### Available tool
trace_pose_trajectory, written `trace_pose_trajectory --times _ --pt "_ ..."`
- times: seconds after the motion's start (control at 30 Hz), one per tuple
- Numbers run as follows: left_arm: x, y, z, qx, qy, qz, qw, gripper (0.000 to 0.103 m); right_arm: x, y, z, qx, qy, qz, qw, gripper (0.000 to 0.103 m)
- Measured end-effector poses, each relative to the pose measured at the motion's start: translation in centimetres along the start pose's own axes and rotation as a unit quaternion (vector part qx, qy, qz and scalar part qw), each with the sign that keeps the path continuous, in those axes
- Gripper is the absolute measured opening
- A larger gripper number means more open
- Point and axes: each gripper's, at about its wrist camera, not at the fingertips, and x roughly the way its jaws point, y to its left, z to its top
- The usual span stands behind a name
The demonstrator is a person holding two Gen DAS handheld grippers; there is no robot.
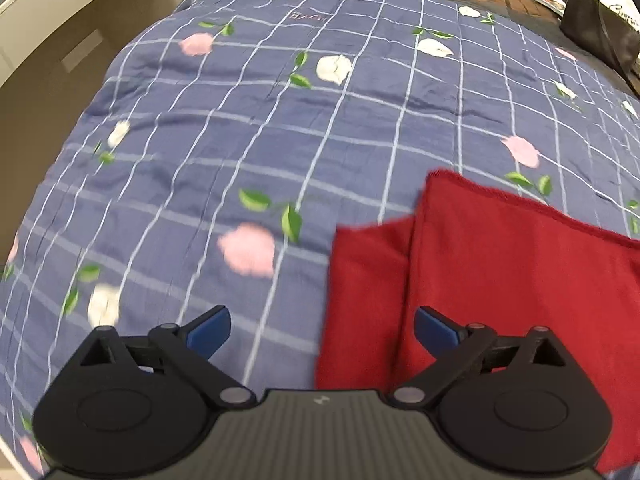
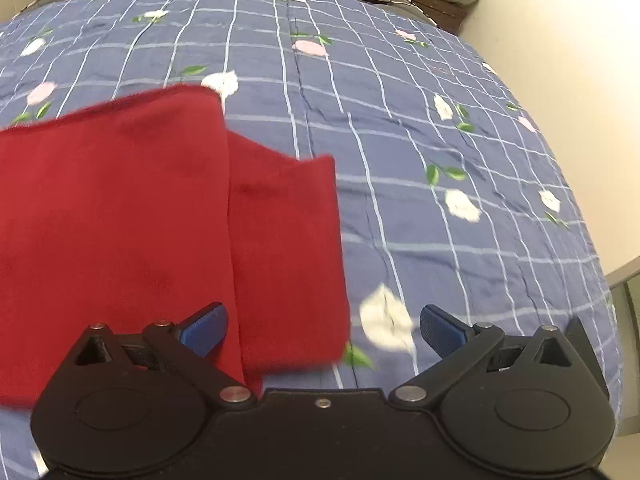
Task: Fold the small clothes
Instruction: 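Lift both grippers away from the folded red shirt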
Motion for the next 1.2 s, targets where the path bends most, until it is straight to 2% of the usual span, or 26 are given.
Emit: trace_pose_trajectory --times 0.13,0.37,0.5,0.73,0.9,1.2 --pt "-2.6 -0.4 -3.1 -0.008 0.005 -0.003 1.0 0.102 -2.2 -0.1 -3.4 -0.006 0.004 0.013 1.0 0.102" --pt "-7.3 -2.3 -8.6 0.022 0.009 -0.001 0.9997 0.102 -5.9 -0.3 -8.8 -0.037 0.01 0.048 0.998 0.102" --pt "-10.6 -3.3 -11.8 0.038 0.005 -0.005 0.9993 0.102 -8.0 -1.3 -11.5 -0.03 0.009 0.063 0.998 0.102" --pt "-15.8 -4.2 -16.5 0.056 -0.023 -0.017 0.998 0.102 -10.9 -3.8 -16.9 -0.004 0.02 0.063 0.998 0.102" --pt "-18.0 -4.6 -19.5 0.077 -0.038 -0.014 0.9962 0.102 -11.8 -5.1 -19.0 -0.026 0.018 0.052 0.998 0.102" --pt "-20.0 -3.8 -23.2 0.077 -0.039 -0.007 0.9962 0.102 -13.3 -6.0 -21.5 -0.038 0.007 0.066 0.997 0.102"
